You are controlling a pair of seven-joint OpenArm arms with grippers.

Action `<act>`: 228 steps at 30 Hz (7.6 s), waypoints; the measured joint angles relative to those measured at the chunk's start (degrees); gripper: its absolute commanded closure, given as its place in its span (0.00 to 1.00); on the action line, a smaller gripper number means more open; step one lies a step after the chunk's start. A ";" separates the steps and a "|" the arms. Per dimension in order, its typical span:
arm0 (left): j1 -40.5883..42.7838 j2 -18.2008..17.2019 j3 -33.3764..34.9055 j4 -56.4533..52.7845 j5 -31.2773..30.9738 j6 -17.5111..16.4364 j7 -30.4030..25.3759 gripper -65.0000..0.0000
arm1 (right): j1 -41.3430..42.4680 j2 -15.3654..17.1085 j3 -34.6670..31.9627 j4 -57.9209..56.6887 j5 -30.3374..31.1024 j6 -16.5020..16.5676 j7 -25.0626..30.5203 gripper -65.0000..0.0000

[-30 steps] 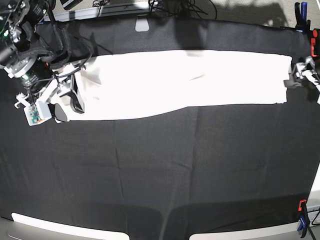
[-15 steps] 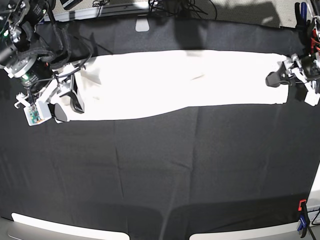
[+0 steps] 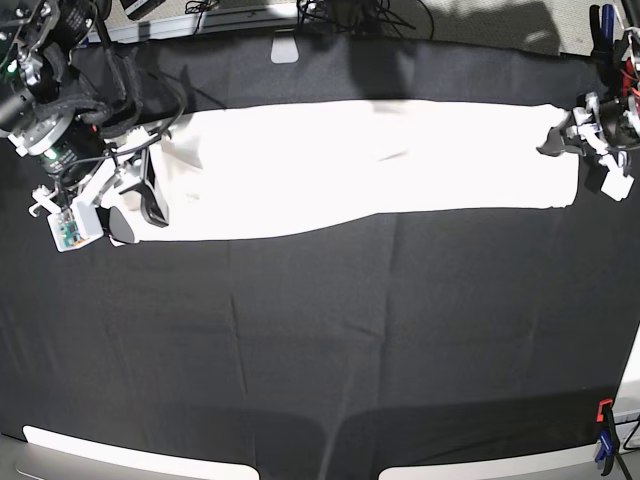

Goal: Layout the t-shirt on the table in an organized manner, then fold the t-shirt properly
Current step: 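Grasp the strip end with the left gripper and drag it toward the right gripper, then move the right gripper to the other strip end and grasp it, then lift the strip end with the right gripper and fold it toward the left gripper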

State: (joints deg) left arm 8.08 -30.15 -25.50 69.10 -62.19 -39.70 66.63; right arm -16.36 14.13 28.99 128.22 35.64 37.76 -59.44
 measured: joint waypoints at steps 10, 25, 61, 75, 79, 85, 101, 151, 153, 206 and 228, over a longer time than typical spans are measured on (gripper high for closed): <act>-4.66 -6.78 0.28 0.00 17.49 9.70 -6.75 1.00 | 0.00 0.00 0.00 0.00 0.00 0.00 -0.02 0.56; 6.21 5.07 0.22 36.76 12.24 7.32 -5.73 1.00 | 0.00 -0.02 0.02 0.00 2.40 0.00 0.00 0.56; 6.54 15.54 19.06 36.00 13.05 7.34 -8.26 0.49 | 0.09 -0.02 3.56 -16.83 -7.30 -7.61 1.73 0.49; 6.54 15.54 19.06 36.00 13.05 7.34 -8.15 0.49 | 0.13 -0.17 7.80 -42.82 20.90 1.29 -2.73 0.49; 6.54 15.54 19.06 36.00 13.07 7.34 -8.15 0.49 | 0.13 -0.15 6.14 -43.52 24.52 1.29 -3.67 0.49; 6.54 15.54 19.06 36.00 13.05 7.37 -8.15 0.49 | 0.15 -0.50 -1.18 -43.52 26.08 1.29 -3.74 0.49; 6.51 15.52 19.06 36.00 13.05 7.34 -6.82 0.49 | 6.97 -9.46 -6.51 -43.54 23.65 1.31 -3.61 1.00; 6.51 15.21 19.06 36.00 13.00 7.37 -6.86 0.49 | 6.05 15.50 14.88 -43.52 8.96 1.70 -6.12 0.48; 6.54 15.23 19.08 36.00 12.87 7.34 -6.86 0.49 | 8.79 15.74 14.93 -44.22 6.34 1.75 -5.35 0.48; 6.54 15.23 19.06 36.00 12.85 7.37 -6.86 0.49 | 20.48 20.22 -4.79 -71.63 23.74 1.90 -12.28 1.00; 6.54 15.23 19.06 37.53 11.39 3.87 -7.13 0.51 | 20.33 15.06 -4.61 -64.26 47.12 1.92 -21.20 1.00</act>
State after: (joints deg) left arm 14.61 -14.92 -6.44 106.63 -50.81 -35.83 59.51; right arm 3.97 29.19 24.38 63.96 82.76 39.68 -80.64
